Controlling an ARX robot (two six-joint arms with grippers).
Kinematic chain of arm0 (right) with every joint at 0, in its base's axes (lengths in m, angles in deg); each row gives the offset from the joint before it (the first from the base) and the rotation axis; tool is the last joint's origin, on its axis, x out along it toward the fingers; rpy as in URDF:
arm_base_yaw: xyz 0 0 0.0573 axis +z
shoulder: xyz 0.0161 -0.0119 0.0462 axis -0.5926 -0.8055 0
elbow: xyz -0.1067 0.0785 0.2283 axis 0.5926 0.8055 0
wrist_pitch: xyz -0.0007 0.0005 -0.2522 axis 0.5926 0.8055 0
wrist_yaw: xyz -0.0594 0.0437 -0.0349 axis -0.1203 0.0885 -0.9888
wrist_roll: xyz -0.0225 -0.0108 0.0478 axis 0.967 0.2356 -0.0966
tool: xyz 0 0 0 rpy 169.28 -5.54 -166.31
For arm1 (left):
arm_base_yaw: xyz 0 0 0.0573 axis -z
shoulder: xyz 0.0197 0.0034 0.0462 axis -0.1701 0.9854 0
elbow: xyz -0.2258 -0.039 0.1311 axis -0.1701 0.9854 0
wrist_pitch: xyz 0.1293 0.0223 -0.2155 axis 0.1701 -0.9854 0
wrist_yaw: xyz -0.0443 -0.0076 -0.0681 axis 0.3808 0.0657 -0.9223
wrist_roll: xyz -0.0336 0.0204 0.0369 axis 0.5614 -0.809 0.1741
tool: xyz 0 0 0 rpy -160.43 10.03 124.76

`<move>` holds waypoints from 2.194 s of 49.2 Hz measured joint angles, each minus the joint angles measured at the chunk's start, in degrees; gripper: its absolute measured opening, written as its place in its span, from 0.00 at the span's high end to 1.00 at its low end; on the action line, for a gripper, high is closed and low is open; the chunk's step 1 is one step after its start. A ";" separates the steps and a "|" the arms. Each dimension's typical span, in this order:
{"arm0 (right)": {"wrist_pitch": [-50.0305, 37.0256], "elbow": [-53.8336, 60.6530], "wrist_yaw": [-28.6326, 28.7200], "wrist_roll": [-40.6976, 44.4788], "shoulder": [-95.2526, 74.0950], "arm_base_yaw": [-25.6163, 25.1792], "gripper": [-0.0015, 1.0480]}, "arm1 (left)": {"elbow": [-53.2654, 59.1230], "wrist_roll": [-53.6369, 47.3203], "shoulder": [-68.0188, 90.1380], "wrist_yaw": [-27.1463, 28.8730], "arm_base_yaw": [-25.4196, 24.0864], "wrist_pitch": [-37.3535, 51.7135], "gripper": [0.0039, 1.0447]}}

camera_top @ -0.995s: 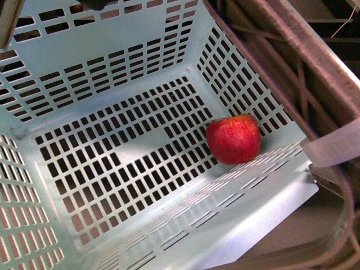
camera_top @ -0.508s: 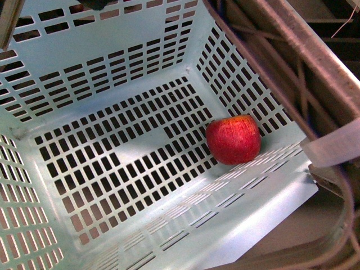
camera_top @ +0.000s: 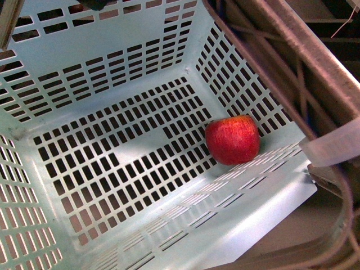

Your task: Pick apple with right arm and hold basket with left

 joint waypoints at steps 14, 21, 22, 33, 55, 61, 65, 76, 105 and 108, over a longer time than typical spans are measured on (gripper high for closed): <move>10.60 0.00 0.11 0.00 8.61 0.00 0.98 | 0.00 0.00 0.00 -0.07 0.00 0.00 0.94; 12.52 0.00 -0.02 0.04 12.11 0.00 0.98 | 0.00 0.00 0.00 -0.07 0.00 0.00 0.94; 12.52 0.00 -0.02 0.02 12.13 0.00 0.98 | 0.00 0.02 0.00 -0.07 0.00 0.00 0.94; 12.63 0.00 -0.02 0.11 12.31 0.00 0.73 | 0.00 0.00 0.00 0.00 0.00 0.00 0.94; 12.63 0.00 0.00 0.09 12.31 0.00 0.07 | 0.00 0.02 0.00 -0.04 0.00 0.00 0.94; 12.63 0.00 0.00 0.09 12.31 0.00 0.09 | 0.00 0.26 0.00 0.44 0.04 -0.02 0.94; 12.63 0.00 0.00 0.09 12.31 0.00 0.09 | -0.13 5.64 0.13 6.10 -0.07 -0.39 0.94; 12.63 0.00 0.00 0.11 12.31 0.00 0.09 | -0.04 14.36 1.31 6.45 -8.44 0.74 0.94; 12.63 0.00 -0.02 0.09 12.33 0.00 0.09 | 14.23 27.04 3.85 6.29 -31.02 12.50 0.94; 12.63 0.00 -0.02 0.09 12.33 0.00 0.09 | 14.84 27.28 4.98 6.19 -31.32 13.66 0.94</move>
